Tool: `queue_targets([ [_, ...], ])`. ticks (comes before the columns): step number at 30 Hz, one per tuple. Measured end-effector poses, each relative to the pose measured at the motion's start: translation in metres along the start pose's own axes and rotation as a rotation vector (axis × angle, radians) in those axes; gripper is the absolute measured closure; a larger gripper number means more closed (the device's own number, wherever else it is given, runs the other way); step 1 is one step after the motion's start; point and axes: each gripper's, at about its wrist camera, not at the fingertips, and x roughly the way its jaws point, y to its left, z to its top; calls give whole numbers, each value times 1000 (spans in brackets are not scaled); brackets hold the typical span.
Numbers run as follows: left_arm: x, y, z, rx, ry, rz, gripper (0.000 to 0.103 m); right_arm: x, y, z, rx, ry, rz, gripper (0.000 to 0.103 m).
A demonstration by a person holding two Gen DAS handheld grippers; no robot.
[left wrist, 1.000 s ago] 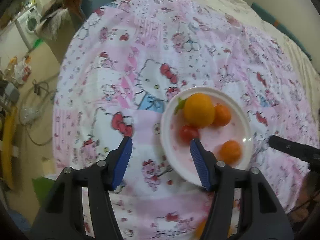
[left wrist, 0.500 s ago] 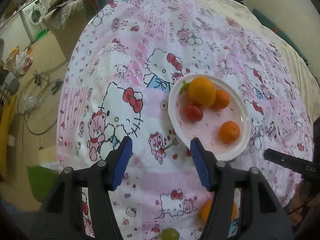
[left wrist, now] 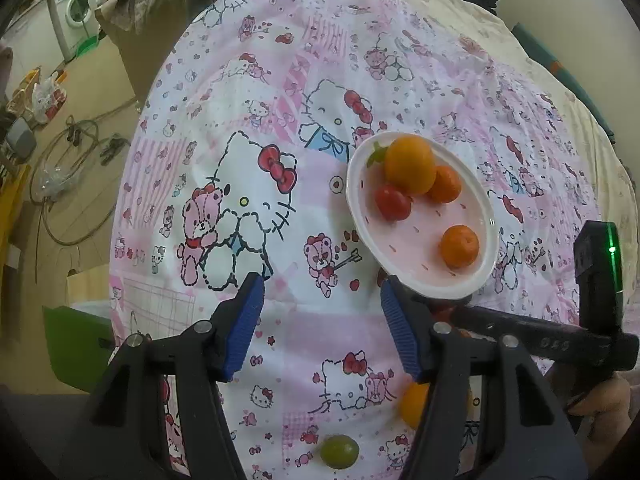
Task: Organize fruits
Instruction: 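Reach the right tool to a dark red cherry tomato and grasp it, then grasp a small dark berry with the left tool while the right tool carries the tomato to the plate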
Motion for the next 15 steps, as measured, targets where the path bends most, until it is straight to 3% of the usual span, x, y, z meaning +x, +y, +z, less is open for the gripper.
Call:
queue_targets([
  [4,5,-1,-1,10,11,4,46,15,8,-1,-47,37,-43,48],
  [8,9,-3,-2,18,19,7,46,20,8,-2,-60,39,-53,69],
  [11,14,-7,-3,40,17,33,46,17,0,-2,-37,40,-18,69],
  [15,24,-11,-7,44,49,11,46,-3,-10,-5,-5,-4,18,69],
])
